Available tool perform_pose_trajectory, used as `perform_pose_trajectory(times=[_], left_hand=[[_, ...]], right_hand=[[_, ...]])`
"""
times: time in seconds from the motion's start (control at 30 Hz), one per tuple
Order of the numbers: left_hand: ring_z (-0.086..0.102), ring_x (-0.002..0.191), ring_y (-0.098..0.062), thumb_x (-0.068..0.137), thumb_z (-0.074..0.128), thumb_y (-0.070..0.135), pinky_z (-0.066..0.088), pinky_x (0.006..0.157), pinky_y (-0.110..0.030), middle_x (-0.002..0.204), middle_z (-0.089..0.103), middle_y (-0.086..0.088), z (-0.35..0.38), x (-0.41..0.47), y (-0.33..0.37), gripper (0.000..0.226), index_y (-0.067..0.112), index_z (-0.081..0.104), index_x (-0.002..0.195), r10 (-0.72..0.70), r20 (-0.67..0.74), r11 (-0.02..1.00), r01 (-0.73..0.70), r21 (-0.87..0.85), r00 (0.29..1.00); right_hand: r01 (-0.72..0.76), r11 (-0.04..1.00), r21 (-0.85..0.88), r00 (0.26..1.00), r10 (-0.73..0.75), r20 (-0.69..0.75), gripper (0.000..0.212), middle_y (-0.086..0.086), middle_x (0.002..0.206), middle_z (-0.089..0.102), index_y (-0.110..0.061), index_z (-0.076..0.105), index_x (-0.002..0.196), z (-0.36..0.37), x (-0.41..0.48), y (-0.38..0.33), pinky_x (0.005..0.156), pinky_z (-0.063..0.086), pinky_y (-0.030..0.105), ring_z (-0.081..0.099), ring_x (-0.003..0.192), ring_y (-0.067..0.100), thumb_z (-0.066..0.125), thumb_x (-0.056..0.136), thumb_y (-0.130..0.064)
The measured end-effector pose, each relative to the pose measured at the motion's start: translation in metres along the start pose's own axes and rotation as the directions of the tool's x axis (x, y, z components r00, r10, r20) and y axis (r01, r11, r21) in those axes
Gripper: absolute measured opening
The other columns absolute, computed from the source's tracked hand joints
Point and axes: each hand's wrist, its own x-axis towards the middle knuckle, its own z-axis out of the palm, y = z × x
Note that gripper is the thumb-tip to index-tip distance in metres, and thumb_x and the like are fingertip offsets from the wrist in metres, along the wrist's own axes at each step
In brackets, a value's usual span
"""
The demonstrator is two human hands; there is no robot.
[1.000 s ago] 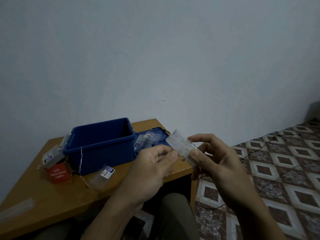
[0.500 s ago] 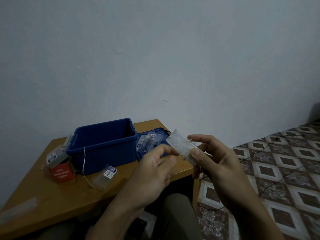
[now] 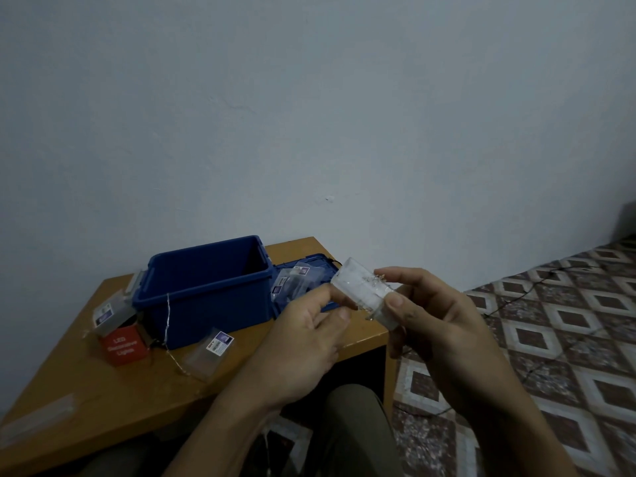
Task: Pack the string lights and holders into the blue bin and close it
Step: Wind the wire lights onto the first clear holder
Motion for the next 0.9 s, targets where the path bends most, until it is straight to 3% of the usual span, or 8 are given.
perform_pose_trajectory(times=[0.17, 0.37, 0.5, 0.57, 0.7, 0.73, 0.83, 0.9], left_hand=[[0.054, 0.061, -0.003, 0.104, 0.042, 0.039, 0.043, 0.062, -0.014, 0.066, 0.060, 0.008, -0.005, 0.004, -0.006, 0.031, 0.023, 0.063, 0.087, -0.067, 0.033, 0.953, 0.054, 0.297, 0.997], [0.045, 0.050, -0.009, 0.085, 0.063, 0.048, 0.035, 0.051, -0.024, 0.066, 0.060, 0.001, -0.016, 0.008, -0.013, 0.040, 0.009, 0.064, 0.092, -0.157, 0.154, 0.987, 0.158, 0.006, 0.976], [0.047, 0.048, -0.011, 0.082, 0.073, 0.040, 0.036, 0.047, -0.021, 0.063, 0.052, -0.005, -0.028, 0.014, -0.014, 0.041, 0.003, 0.071, 0.099, -0.209, 0.294, 0.965, 0.245, -0.090, 0.933], [0.039, 0.040, -0.007, 0.086, 0.072, 0.031, 0.031, 0.038, -0.015, 0.062, 0.043, -0.008, -0.034, 0.019, -0.010, 0.034, -0.002, 0.062, 0.085, -0.246, 0.348, 0.939, 0.311, -0.145, 0.905], [0.031, 0.036, -0.005, 0.083, 0.070, 0.038, 0.019, 0.038, -0.017, 0.051, 0.038, 0.003, -0.037, 0.029, 0.012, 0.032, 0.014, 0.057, 0.067, -0.309, 0.418, 0.938, 0.345, -0.011, 0.854], [0.029, 0.036, -0.006, 0.083, 0.069, 0.040, 0.018, 0.040, -0.020, 0.049, 0.037, 0.004, -0.036, 0.032, 0.018, 0.032, 0.015, 0.059, 0.065, -0.327, 0.395, 0.941, 0.333, 0.056, 0.858], [0.028, 0.040, -0.009, 0.089, 0.068, 0.039, 0.021, 0.044, -0.023, 0.046, 0.038, 0.005, -0.032, 0.036, 0.030, 0.031, 0.014, 0.069, 0.071, -0.329, 0.252, 0.929, 0.265, 0.258, 0.910], [0.031, 0.041, -0.010, 0.092, 0.067, 0.033, 0.023, 0.044, -0.024, 0.046, 0.042, 0.006, -0.026, 0.035, 0.035, 0.029, 0.009, 0.074, 0.078, -0.285, 0.172, 0.928, 0.227, 0.295, 0.943]], right_hand=[[-0.045, 0.998, 0.039, 0.998, 0.043, 0.053, 0.026, 0.017, 0.088, 0.057, -0.012, 0.073, 0.111, -0.002, 0.000, -0.001, 0.050, 0.046, 0.032, 0.047, 0.060, 0.028, 0.074, 0.085, -0.016], [-0.104, 0.987, 0.122, 0.976, 0.077, 0.204, 0.044, 0.013, 0.083, 0.055, -0.008, 0.071, 0.114, -0.011, -0.001, -0.005, 0.049, 0.046, 0.029, 0.048, 0.058, 0.022, 0.074, 0.074, -0.026], [-0.141, 0.985, 0.103, 0.930, 0.096, 0.355, 0.037, 0.020, 0.090, 0.053, -0.003, 0.069, 0.111, -0.019, -0.004, -0.007, 0.048, 0.046, 0.026, 0.054, 0.063, 0.018, 0.071, 0.079, -0.019], [-0.157, 0.985, 0.067, 0.893, 0.113, 0.437, 0.029, 0.019, 0.089, 0.059, -0.003, 0.070, 0.108, -0.022, -0.007, -0.008, 0.050, 0.048, 0.023, 0.059, 0.065, 0.015, 0.070, 0.082, -0.015], [-0.098, 0.976, -0.192, 0.857, 0.181, 0.482, 0.019, 0.029, 0.094, 0.058, -0.010, 0.071, 0.110, -0.020, -0.007, -0.010, 0.058, 0.046, 0.019, 0.055, 0.071, 0.018, 0.067, 0.092, -0.014], [-0.080, 0.960, -0.270, 0.860, 0.203, 0.468, 0.017, 0.026, 0.098, 0.062, -0.012, 0.071, 0.111, -0.019, -0.007, -0.011, 0.058, 0.045, 0.019, 0.056, 0.072, 0.017, 0.065, 0.094, -0.014], [-0.006, 0.866, -0.500, 0.905, 0.218, 0.365, 0.017, -0.020, 0.088, 0.069, -0.020, 0.069, 0.108, -0.018, -0.006, -0.014, 0.059, 0.044, 0.012, 0.059, 0.067, -0.003, 0.061, 0.098, -0.010], [0.050, 0.769, -0.637, 0.939, 0.181, 0.292, 0.018, -0.013, 0.079, 0.067, -0.033, 0.067, 0.105, -0.018, -0.006, -0.014, 0.057, 0.043, 0.017, 0.056, 0.058, -0.001, 0.062, 0.098, -0.018]])
